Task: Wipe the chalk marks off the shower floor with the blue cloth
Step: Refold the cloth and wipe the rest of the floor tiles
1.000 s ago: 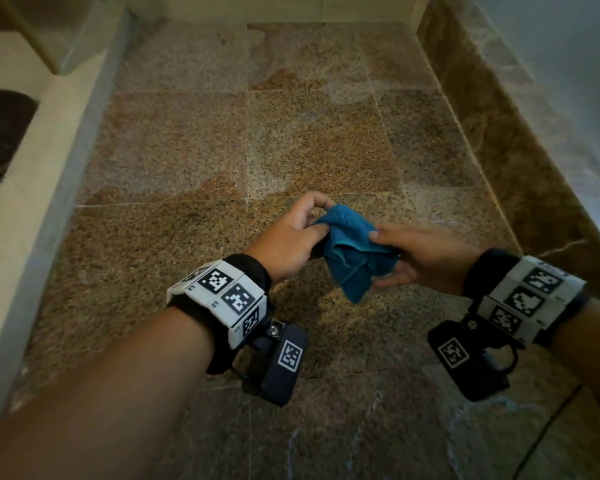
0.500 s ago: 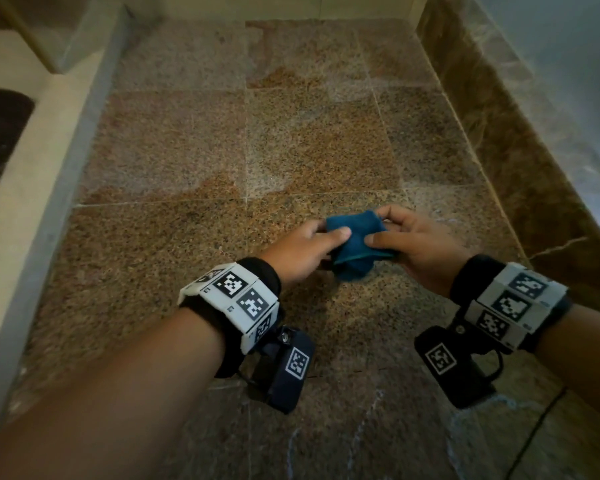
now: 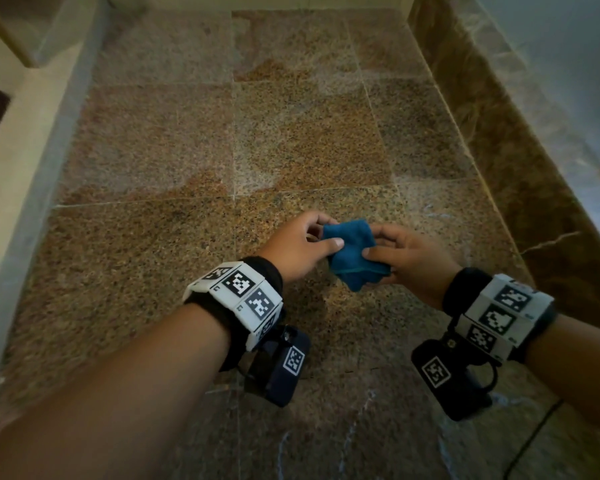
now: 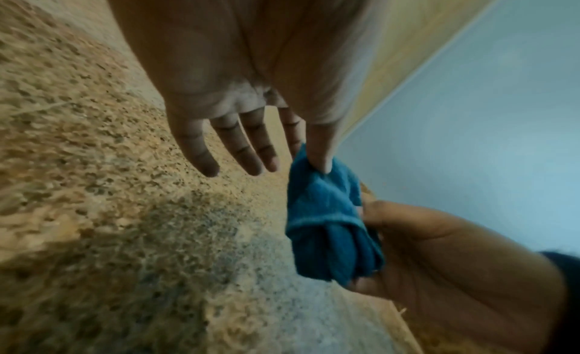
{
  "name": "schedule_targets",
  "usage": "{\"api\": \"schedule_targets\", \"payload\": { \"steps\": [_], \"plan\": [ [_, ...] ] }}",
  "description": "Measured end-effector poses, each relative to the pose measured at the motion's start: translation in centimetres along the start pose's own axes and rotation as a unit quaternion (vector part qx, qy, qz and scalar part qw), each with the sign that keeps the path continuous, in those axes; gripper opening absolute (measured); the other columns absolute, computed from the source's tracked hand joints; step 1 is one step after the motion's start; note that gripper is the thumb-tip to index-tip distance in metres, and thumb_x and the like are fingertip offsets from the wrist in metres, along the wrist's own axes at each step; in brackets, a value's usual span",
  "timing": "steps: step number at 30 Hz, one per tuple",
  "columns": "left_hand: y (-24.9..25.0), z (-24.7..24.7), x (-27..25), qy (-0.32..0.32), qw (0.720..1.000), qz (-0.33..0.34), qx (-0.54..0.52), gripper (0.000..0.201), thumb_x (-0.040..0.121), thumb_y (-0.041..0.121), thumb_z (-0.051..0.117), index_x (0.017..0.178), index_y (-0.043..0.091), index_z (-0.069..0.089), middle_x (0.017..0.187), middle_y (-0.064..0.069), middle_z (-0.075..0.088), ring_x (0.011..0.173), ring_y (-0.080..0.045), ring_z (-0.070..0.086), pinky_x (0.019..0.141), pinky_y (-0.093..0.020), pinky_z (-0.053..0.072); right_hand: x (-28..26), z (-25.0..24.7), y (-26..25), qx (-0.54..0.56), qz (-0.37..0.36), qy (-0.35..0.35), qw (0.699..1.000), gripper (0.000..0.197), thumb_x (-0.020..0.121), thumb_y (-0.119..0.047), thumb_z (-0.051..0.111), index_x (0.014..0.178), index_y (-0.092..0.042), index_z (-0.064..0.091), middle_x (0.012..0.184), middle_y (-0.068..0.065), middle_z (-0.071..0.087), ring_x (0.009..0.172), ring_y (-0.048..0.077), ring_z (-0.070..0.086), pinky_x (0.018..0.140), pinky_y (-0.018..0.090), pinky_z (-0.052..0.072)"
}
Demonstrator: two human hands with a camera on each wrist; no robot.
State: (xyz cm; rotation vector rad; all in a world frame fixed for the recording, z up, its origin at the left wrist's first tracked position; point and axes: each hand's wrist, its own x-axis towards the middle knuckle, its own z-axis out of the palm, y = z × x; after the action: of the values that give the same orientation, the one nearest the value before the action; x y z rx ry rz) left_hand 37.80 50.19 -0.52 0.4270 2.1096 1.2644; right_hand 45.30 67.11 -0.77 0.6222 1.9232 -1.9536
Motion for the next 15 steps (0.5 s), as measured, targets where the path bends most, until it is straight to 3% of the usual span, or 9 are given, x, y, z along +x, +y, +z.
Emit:
{"api": "schedule_targets", "payload": {
  "steps": [2,4,7,10,13,15],
  "plan": [
    [-0.6,0.0,0.7,0.005,0.999,-0.021,0.047,0.027,0.093,0.026,0.062,0.117,0.026,0.052,0.112,0.003,0.051,0.104,-0.015,0.054,0.081,-0.018,0.043,0.5,-1.1,0.6,-0.115,-0.045,0.058,0.991,0.024,0.089,0.002,0.055,0.109,-0.011,0.059,0.088,0.005,0.063,0.079,0.025,0.061,0.066,0.032,0.054],
    [-1.2,0.0,1.5,0.01,0.995,-0.034,0.098,0.041,0.091,0.031,0.064,0.129,0.027,0.049,0.13,-0.003,0.047,0.12,-0.02,0.048,0.095,-0.029,0.04,1.4,-2.7,0.5,-0.273,-0.098,0.132,0.948,0.023,0.085,-0.001,0.061,0.099,-0.02,0.061,0.087,0.003,0.059,0.083,0.027,0.059,0.074,0.038,0.051],
    [-1.4,-0.3,2.8,0.018,0.987,-0.055,0.152,0.052,0.09,0.037,0.064,0.137,0.029,0.043,0.146,-0.007,0.037,0.132,-0.027,0.039,0.106,-0.036,0.036,2.7,-4.7,-0.5,-0.383,-0.137,0.226,0.885,0.026,0.086,-0.009,0.059,0.109,-0.019,0.061,0.098,0.004,0.056,0.091,0.025,0.055,0.077,0.037,0.046],
    [-1.7,-0.6,4.3,0.012,0.976,-0.082,0.201,0.062,0.089,0.044,0.064,0.142,0.031,0.035,0.152,-0.007,0.029,0.136,-0.03,0.034,0.11,-0.044,0.034,3.3,-4.9,0.5,-0.479,-0.11,0.166,0.855,0.031,0.089,-0.014,0.055,0.119,-0.021,0.059,0.11,0.005,0.052,0.101,0.024,0.05,0.083,0.029,0.038],
    [-1.7,-0.3,5.3,-0.008,0.959,-0.077,0.272,0.073,0.087,0.05,0.063,0.148,0.031,0.027,0.156,-0.003,0.023,0.142,-0.029,0.024,0.114,-0.046,0.027,3.1,-4.0,2.1,-0.606,-0.097,0.063,0.787,0.036,0.089,-0.023,0.055,0.125,-0.024,0.055,0.12,0.007,0.049,0.112,0.027,0.043,0.092,0.033,0.035],
    [-1.4,0.3,6.0,-0.029,0.947,-0.06,0.315,0.083,0.084,0.053,0.065,0.151,0.032,0.02,0.16,-0.001,0.016,0.146,-0.028,0.012,0.118,-0.048,0.017,3.2,-3.7,2.4,-0.6,-0.124,0.08,0.786,0.041,0.089,-0.027,0.057,0.129,-0.024,0.049,0.126,0.007,0.042,0.114,0.027,0.04,0.094,0.035,0.036]
  ]
}}
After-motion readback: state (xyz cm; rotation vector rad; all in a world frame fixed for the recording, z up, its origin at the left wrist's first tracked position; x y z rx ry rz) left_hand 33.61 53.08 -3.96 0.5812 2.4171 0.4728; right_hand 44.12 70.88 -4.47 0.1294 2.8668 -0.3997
